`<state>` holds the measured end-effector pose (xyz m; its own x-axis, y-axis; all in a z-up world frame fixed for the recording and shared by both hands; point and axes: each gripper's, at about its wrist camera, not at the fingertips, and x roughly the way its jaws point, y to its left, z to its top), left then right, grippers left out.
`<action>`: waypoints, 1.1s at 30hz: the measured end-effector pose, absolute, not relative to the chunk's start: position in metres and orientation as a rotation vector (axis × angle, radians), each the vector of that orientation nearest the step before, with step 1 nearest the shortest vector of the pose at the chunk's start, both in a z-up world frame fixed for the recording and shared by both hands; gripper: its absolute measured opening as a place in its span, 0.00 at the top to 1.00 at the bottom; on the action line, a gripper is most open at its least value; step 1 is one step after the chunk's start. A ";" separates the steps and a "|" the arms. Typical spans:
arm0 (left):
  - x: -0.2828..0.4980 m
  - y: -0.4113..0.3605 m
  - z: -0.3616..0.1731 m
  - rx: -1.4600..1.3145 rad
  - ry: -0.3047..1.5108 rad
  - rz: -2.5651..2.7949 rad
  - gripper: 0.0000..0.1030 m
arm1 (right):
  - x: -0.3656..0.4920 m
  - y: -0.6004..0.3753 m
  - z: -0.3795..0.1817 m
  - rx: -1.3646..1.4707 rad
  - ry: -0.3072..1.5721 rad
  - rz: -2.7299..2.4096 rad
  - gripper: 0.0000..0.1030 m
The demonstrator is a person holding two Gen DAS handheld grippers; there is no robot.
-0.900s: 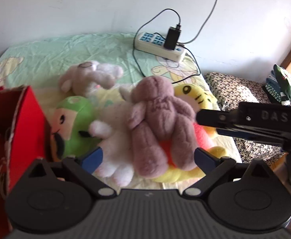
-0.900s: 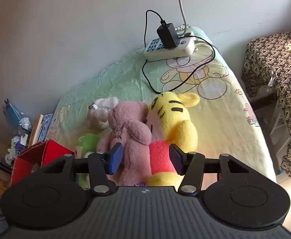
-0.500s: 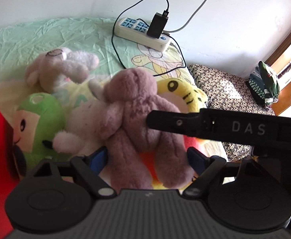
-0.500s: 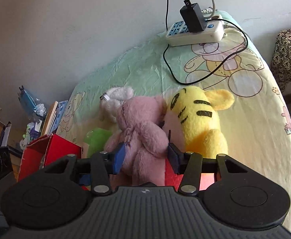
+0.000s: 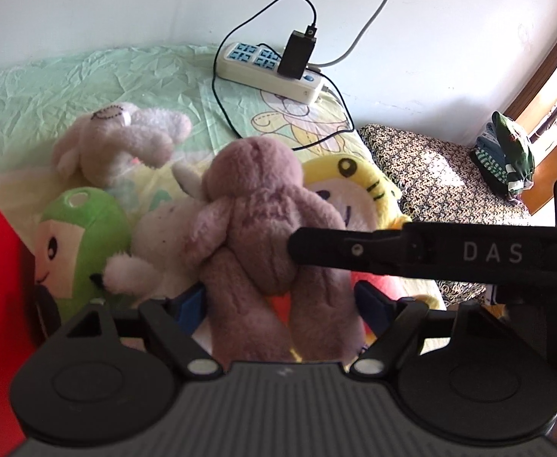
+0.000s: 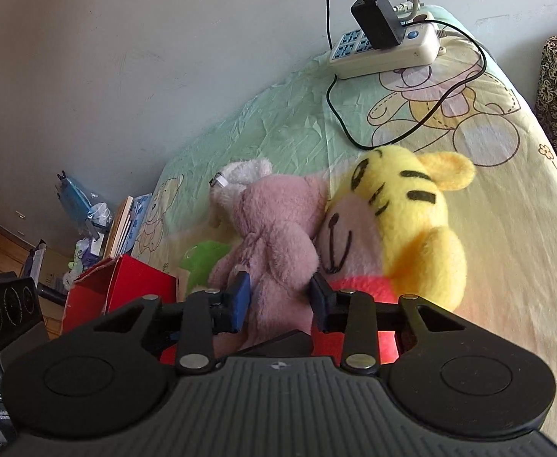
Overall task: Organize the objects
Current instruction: 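Grasp the pink-brown teddy bear with the right gripper and lift it, then carry the teddy bear with the right gripper over the red box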
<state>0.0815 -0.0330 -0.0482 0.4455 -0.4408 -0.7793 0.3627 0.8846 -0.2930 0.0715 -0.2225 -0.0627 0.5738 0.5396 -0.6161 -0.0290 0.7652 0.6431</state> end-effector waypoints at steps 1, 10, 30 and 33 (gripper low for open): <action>0.079 -0.032 -0.046 -0.084 0.988 -0.495 0.21 | 0.068 -0.222 -0.062 0.637 0.909 0.367 0.67; 0.047 -0.035 -0.036 -0.048 0.974 -0.499 0.24 | 0.037 -0.214 -0.047 0.634 0.890 0.394 0.71; -0.032 0.003 0.021 -0.064 0.801 -0.379 0.25 | -0.006 -0.175 0.002 0.501 0.727 0.565 0.71; -0.038 0.020 0.030 -0.071 0.771 -0.344 0.25 | -0.005 -0.157 0.011 0.480 0.709 0.601 0.71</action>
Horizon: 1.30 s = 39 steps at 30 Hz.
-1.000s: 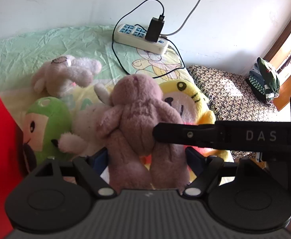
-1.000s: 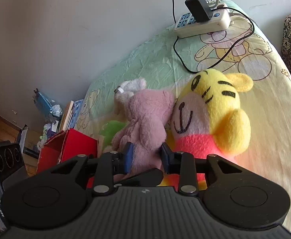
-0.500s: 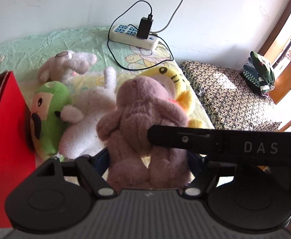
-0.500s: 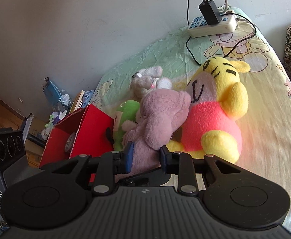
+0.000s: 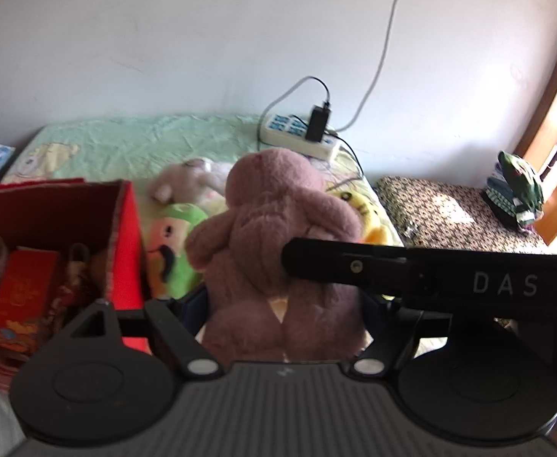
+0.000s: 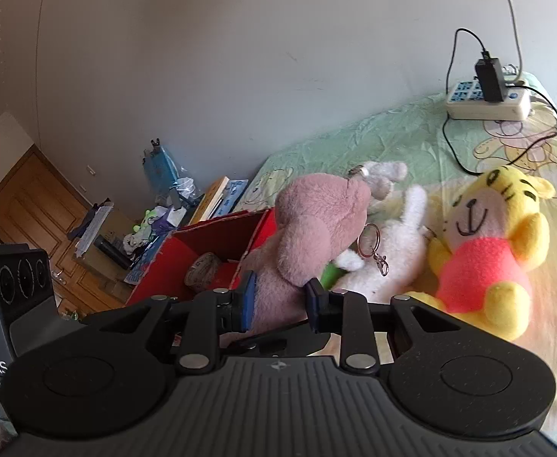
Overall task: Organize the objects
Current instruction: 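Carry the teddy bear with the right gripper over the red box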
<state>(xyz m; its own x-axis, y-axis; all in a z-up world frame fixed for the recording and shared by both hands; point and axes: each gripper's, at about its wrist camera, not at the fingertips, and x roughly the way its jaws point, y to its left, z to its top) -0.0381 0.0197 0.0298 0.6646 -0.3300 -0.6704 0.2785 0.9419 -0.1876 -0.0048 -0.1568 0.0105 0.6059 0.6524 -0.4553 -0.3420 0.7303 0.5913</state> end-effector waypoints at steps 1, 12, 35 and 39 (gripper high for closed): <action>-0.039 0.026 0.033 -0.075 0.761 -0.336 0.25 | -0.004 -0.150 0.014 0.468 0.700 0.610 0.71; -0.028 0.123 0.045 -0.112 0.710 -0.305 0.25 | 0.017 -0.055 0.025 0.377 0.671 0.665 0.71; 0.015 0.294 0.000 -0.017 0.806 -0.133 0.25 | 0.079 0.102 -0.031 0.461 0.816 0.771 0.72; 0.020 0.306 -0.009 -0.005 0.836 -0.110 0.25 | 0.085 0.114 -0.038 0.451 0.849 0.784 0.71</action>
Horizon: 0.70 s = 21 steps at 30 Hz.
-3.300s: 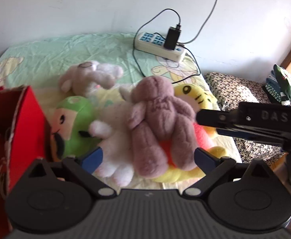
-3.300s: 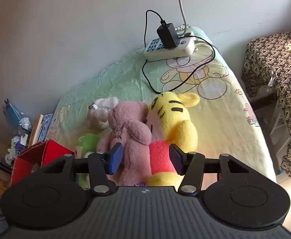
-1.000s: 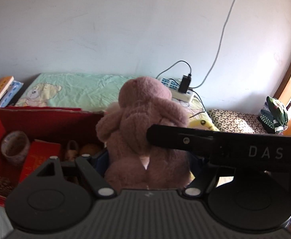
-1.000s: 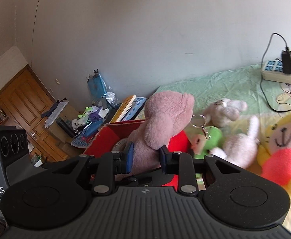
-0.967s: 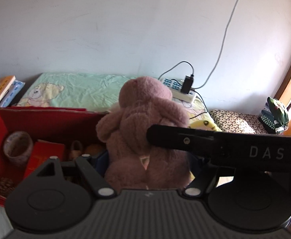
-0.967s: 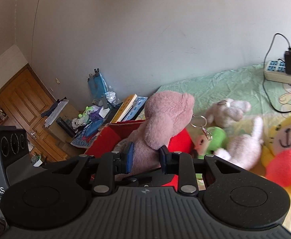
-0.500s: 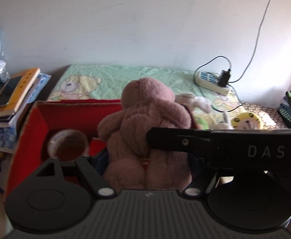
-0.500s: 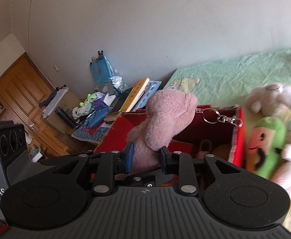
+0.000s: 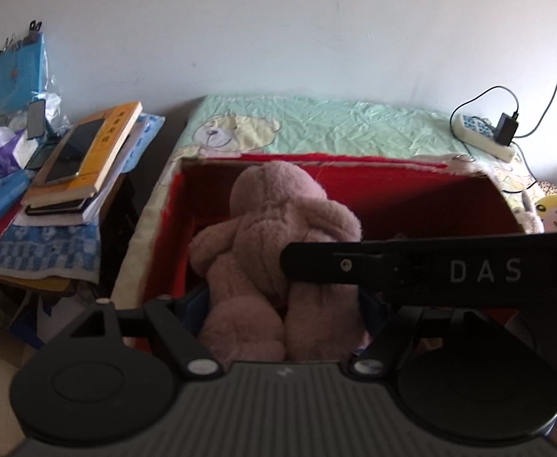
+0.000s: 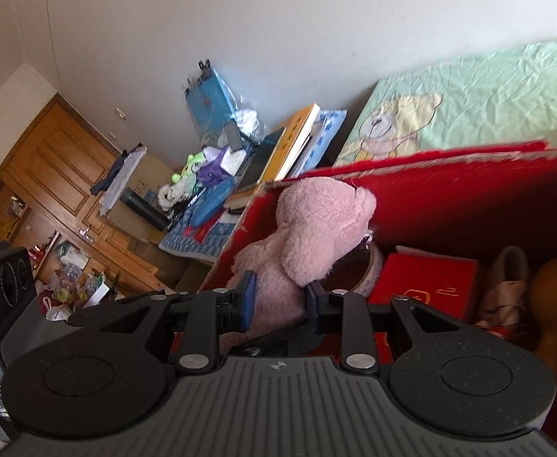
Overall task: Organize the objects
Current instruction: 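Carry the teddy bear with the right gripper over the red box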
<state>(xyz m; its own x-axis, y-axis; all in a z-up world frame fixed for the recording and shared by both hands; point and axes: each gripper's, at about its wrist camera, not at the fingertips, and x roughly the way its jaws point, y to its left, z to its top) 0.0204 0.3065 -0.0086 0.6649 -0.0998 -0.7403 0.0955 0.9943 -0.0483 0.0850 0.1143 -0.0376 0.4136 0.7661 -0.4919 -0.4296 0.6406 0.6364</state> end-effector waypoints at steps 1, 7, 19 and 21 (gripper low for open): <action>0.021 0.308 -0.010 -0.003 0.843 -0.108 0.25 | 0.087 0.116 -0.039 0.447 0.860 0.786 0.71; 0.023 0.307 -0.019 0.024 0.883 -0.107 0.25 | 0.090 0.128 -0.042 0.386 0.930 0.759 0.71; 0.028 0.288 -0.030 0.146 0.931 -0.085 0.26 | 0.095 0.134 -0.053 0.381 1.012 0.711 0.67; 0.029 0.288 -0.030 0.148 0.938 -0.074 0.26 | 0.095 0.128 -0.054 0.429 1.020 0.713 0.66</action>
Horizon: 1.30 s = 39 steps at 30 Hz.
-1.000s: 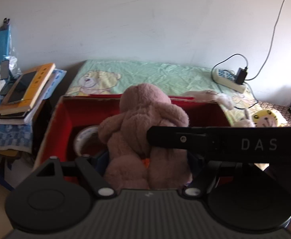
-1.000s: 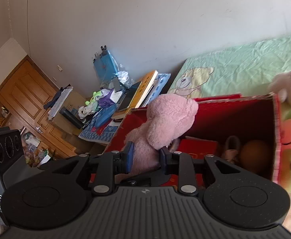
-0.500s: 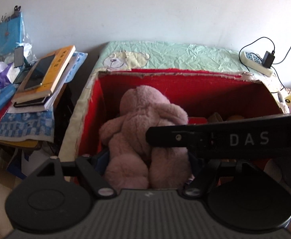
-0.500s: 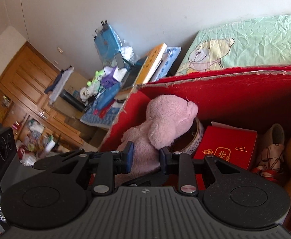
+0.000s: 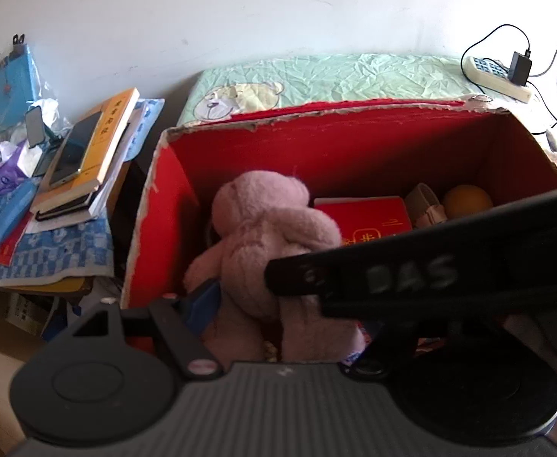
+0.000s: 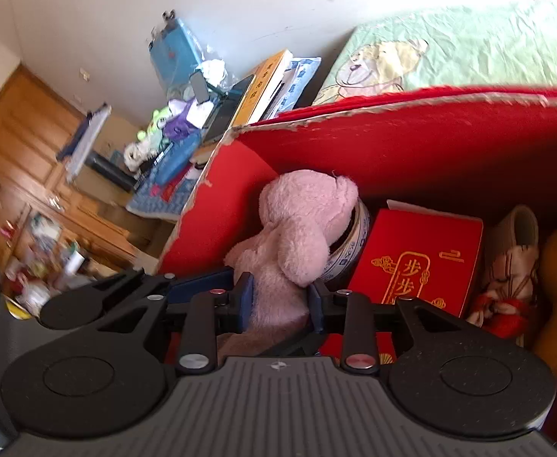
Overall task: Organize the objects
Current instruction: 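Carry the teddy bear with the right gripper over the red box, then lower the teddy bear into the red box and open the right gripper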
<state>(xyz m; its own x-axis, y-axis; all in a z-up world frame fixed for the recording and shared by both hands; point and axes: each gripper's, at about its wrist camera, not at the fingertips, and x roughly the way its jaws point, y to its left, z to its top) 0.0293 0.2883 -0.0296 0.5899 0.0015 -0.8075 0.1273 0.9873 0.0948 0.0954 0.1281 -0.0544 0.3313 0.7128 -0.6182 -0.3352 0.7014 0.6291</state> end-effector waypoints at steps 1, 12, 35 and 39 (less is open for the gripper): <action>0.030 0.289 -0.029 0.148 0.944 -0.069 0.26 | 0.094 0.125 -0.055 0.448 1.022 0.711 0.65; 0.032 0.291 -0.025 0.149 0.976 -0.013 0.26 | 0.081 0.102 -0.042 0.525 0.953 0.633 0.66; 0.011 0.277 0.004 0.137 0.948 0.122 0.20 | 0.041 0.065 -0.012 0.398 0.833 0.498 0.66; 0.002 0.264 0.013 0.140 0.933 0.147 0.20 | 0.033 0.051 -0.007 0.401 0.831 0.514 0.66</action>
<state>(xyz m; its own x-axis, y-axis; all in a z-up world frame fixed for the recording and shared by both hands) 0.0016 0.2639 0.0129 0.5870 0.1865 -0.7879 -0.0651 0.9808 0.1837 0.0334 0.0512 -0.0071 0.5656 0.5751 -0.5911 -0.2719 0.8067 0.5247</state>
